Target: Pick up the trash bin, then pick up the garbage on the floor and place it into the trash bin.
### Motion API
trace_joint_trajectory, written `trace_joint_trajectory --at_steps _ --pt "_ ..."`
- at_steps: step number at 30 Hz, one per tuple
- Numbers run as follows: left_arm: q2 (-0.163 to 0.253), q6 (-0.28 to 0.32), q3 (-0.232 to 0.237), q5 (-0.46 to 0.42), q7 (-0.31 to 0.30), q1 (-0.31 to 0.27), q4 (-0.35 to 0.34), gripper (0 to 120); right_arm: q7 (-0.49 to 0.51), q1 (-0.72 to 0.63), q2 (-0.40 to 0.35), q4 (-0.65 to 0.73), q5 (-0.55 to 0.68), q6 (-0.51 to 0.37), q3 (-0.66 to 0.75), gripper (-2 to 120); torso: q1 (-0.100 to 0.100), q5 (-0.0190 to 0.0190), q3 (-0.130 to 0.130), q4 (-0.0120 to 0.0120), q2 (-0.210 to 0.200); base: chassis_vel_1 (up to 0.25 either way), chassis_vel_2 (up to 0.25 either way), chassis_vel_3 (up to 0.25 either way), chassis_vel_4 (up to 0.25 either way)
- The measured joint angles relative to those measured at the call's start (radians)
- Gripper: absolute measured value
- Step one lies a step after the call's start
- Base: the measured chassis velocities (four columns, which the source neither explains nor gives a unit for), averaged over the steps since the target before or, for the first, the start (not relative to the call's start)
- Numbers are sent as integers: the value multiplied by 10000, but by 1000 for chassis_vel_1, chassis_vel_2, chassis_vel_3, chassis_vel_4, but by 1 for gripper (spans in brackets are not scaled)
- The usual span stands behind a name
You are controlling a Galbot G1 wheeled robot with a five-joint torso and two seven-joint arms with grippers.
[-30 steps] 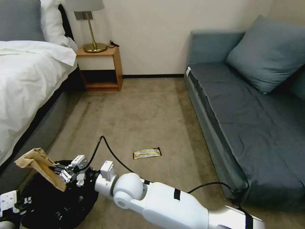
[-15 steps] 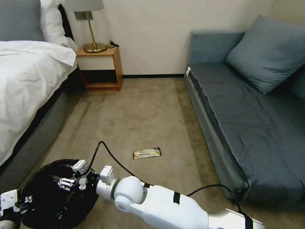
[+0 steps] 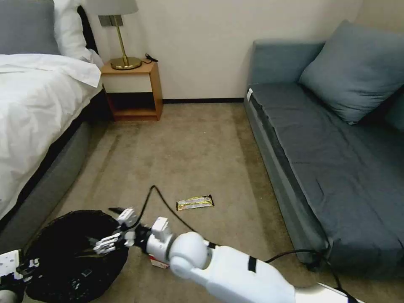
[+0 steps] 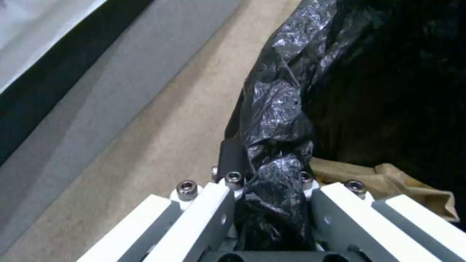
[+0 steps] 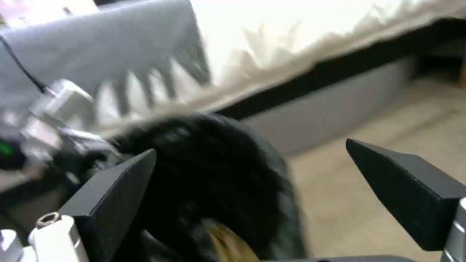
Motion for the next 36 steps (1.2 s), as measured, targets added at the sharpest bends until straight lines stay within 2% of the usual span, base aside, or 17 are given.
trace_joint_trajectory --at_steps 2,4,9,12,14,22,29,33,36 --pt "15 0 -19 -6 -1 -1 32 3 -41 -47 -121 53 -69 -25 71 100 0 -1 0 0 0 0 0 0 0" --pt "78 1 -125 -66 -2 -11 109 3 -317 -361 -816 250 -759 -318 540 100 0 -1 0 0 0 0 0 0 0" --pt "195 1 -249 -135 -1 -15 206 3 -796 -885 -1688 177 -1685 -789 1163 100 0 0 0 -1 1 0 0 0 0" --pt "232 1 -267 -137 -1 -9 245 3 -968 -1066 -1840 -86 -1954 -826 1382 100 0 1 0 -2 0 0 0 0 0" --pt "252 1 -258 -132 -2 -8 294 3 -1279 -1203 -1959 -723 -2394 -740 1574 100 0 1 0 0 0 0 0 0 0" --pt "193 -4 -104 7 -1 -12 411 3 -1781 -1154 -1922 -1881 -2951 -560 1452 100 0 -1 0 -1 0 0 0 0 0" --pt "173 -32 -32 94 -1 5 425 3 -1830 -854 -1752 -2405 -2510 -908 965 100 0 -1 0 0 0 0 0 0 0" --pt "155 -51 41 197 12 21 442 3 -1875 -319 -1079 -3777 -2339 -1234 523 100 0 -2 0 1 0 0 0 0 0" --pt "192 -50 42 203 17 30 436 3 -2004 -168 -903 -4221 -2446 -1205 383 100 0 -4 0 1 0 0 0 0 0"
